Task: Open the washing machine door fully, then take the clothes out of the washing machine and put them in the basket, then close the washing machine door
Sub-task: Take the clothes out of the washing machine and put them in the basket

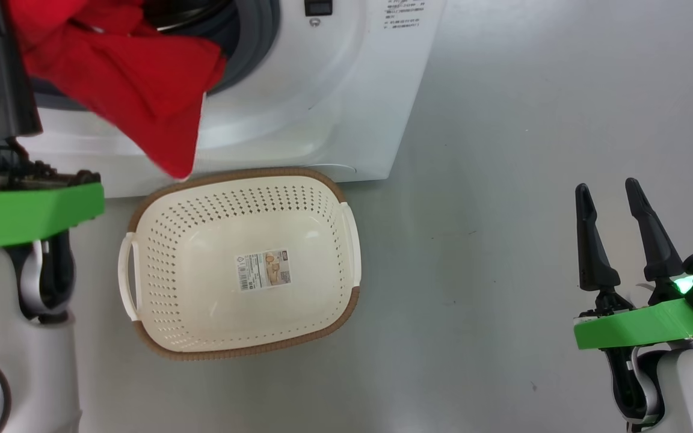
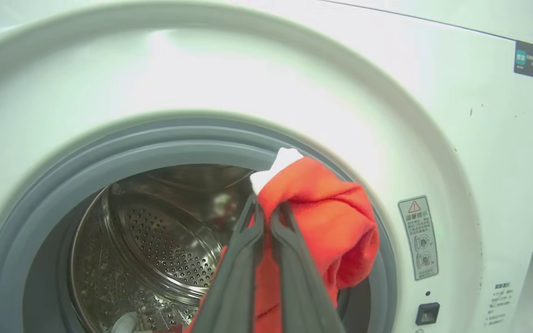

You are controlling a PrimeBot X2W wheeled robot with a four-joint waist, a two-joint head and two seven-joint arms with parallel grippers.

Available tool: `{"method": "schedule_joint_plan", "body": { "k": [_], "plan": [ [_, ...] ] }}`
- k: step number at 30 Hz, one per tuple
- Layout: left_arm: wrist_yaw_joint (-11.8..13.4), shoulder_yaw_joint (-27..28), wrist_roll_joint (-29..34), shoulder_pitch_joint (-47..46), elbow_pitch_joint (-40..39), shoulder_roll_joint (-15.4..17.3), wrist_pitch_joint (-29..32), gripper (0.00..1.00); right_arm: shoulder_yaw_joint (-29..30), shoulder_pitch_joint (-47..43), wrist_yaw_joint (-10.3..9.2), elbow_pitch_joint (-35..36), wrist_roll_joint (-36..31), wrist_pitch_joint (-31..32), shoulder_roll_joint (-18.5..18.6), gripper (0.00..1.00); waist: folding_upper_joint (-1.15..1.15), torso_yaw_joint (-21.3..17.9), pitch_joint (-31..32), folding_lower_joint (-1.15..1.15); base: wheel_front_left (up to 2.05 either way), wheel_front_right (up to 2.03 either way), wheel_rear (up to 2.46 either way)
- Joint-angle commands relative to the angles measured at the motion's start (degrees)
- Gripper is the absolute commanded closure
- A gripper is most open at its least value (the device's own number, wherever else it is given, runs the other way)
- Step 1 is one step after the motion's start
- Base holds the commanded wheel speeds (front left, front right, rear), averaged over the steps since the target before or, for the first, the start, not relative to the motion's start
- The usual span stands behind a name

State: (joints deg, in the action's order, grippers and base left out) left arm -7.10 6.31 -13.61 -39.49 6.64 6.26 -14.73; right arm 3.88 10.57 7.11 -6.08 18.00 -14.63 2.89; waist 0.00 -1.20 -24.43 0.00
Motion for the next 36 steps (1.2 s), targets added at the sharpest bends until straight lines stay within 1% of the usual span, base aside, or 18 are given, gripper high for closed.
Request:
{"method": "schedule_joint_plan", "body": {
  "k": [1, 5, 12, 17, 22, 27, 36],
  "plan": [
    [-0.35, 1.63, 0.58, 1.52, -3.26, 1.75, -0.27, 1.0, -1.09, -1.27, 0.37, 1.49, -0.39, -0.37, -0.02, 0.0, 0.0, 0.0, -0.04, 0.0, 0.0, 0.0, 0.0],
    [-0.37, 0.17, 0.51, 4.12, -4.23, 1.7, -0.27, 1.0, -1.25, -1.24, 0.37, 1.52, -0.45, -0.37, -0.02, 0.0, 0.0, -0.11, -0.29, 0.0, 0.0, 0.0, 0.0],
    [-0.37, -1.36, -0.08, 8.42, -0.58, 1.46, -0.27, 1.0, -1.46, -0.78, 0.37, 1.59, -0.24, -0.37, -0.02, 0.0, 0.0, -0.63, -1.3, 0.0, 0.0, 0.0, 0.0],
    [-0.38, -4.35, -0.65, 11.16, 5.41, 0.95, -0.27, 1.0, -1.48, -0.14, 0.37, 1.87, -0.15, -0.37, -0.02, 0.0, 0.0, -0.82, -2.81, 0.0, 0.0, 0.0, 0.0],
    [-0.38, -5.76, -1.2, 12.12, 12.05, 0.12, -0.27, 1.0, -1.78, 0.67, 0.37, 2.23, -0.12, -0.37, -0.02, 0.0, 0.0, -1.08, -4.74, 0.0, 0.0, 0.0, 0.0],
    [-0.38, -8.01, -2.18, 11.06, 17.72, -0.27, -0.27, 1.0, -2.04, 1.5, 0.37, 2.48, -0.2, -0.37, -0.02, 0.0, 0.0, -1.21, -6.95, 0.0, 0.0, 0.0, 0.0],
    [-0.38, -10.97, -2.77, 6.85, 28.89, 0.91, -0.27, 1.0, -2.54, 3.37, 0.37, 3.38, -0.12, -0.37, -0.02, 0.0, 0.0, -2.14, -11.9, 0.0, 0.0, 0.0, 0.0]
  ]
}}
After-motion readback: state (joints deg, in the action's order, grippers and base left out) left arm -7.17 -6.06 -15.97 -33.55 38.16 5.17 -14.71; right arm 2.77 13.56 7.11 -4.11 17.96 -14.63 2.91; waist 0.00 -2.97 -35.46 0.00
